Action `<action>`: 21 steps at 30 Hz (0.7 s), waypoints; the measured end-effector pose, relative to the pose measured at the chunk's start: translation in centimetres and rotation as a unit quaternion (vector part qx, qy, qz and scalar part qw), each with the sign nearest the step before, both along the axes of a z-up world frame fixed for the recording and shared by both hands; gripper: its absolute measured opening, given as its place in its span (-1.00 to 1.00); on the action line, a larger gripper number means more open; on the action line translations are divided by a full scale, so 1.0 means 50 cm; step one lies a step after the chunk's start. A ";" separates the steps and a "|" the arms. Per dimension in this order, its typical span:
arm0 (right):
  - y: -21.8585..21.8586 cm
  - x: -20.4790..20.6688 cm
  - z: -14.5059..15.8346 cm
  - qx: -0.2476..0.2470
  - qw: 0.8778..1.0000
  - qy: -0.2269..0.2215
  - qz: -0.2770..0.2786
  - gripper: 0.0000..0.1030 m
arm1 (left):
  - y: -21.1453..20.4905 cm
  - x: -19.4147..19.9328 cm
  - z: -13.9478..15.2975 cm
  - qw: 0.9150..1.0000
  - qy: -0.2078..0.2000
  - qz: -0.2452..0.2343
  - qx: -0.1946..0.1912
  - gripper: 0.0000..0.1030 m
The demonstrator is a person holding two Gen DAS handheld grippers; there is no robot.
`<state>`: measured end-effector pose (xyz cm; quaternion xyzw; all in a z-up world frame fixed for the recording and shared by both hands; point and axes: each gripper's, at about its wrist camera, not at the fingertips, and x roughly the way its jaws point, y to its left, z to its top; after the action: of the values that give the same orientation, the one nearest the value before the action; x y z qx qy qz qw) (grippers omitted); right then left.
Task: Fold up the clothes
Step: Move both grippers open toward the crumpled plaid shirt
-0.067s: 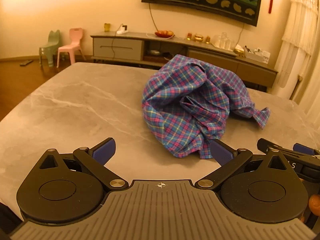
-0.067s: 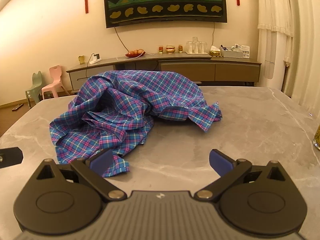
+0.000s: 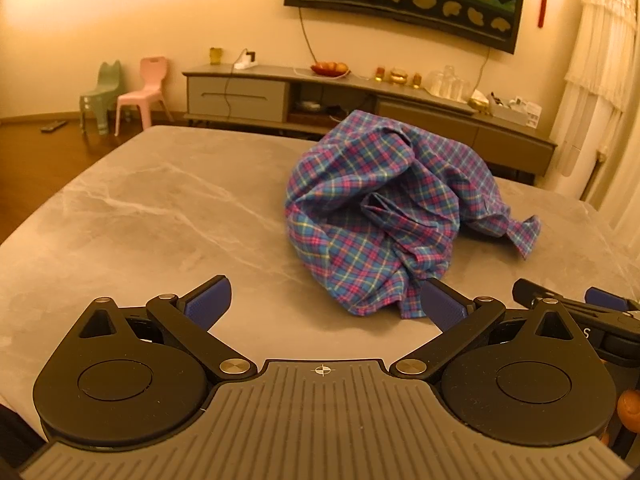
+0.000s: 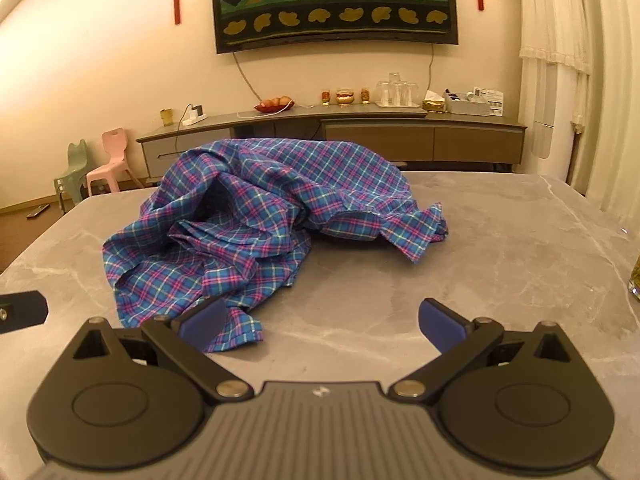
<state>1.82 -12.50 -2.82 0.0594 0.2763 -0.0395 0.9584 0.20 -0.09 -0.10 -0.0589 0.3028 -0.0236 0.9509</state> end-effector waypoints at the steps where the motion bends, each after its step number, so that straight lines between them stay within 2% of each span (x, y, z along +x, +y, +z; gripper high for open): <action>1: 0.001 0.000 0.000 -0.001 1.000 0.001 0.000 1.00 | -0.002 0.003 -0.002 1.000 0.001 -0.001 -0.001 0.89; 4: 0.003 0.001 0.001 -0.006 1.000 0.002 -0.001 1.00 | -0.014 0.003 -0.002 1.000 -0.004 0.001 0.021 0.89; 9: 0.010 -0.005 0.001 -0.010 1.000 0.001 0.002 1.00 | -0.014 -0.011 -0.003 1.000 -0.008 -0.001 0.021 0.89; 16: 0.002 -0.019 0.007 0.013 1.000 -0.001 0.025 1.00 | -0.035 -0.021 0.000 0.999 -0.013 -0.012 0.030 0.89; 21: 0.015 -0.036 0.016 -0.020 0.999 -0.027 0.004 1.00 | -0.048 -0.033 0.011 0.999 -0.017 -0.031 0.031 0.89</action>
<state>0.04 -11.77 -2.01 0.0396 0.2502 -0.0394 0.9666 -1.46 -2.47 0.43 -0.0201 0.2892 -0.0443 0.9560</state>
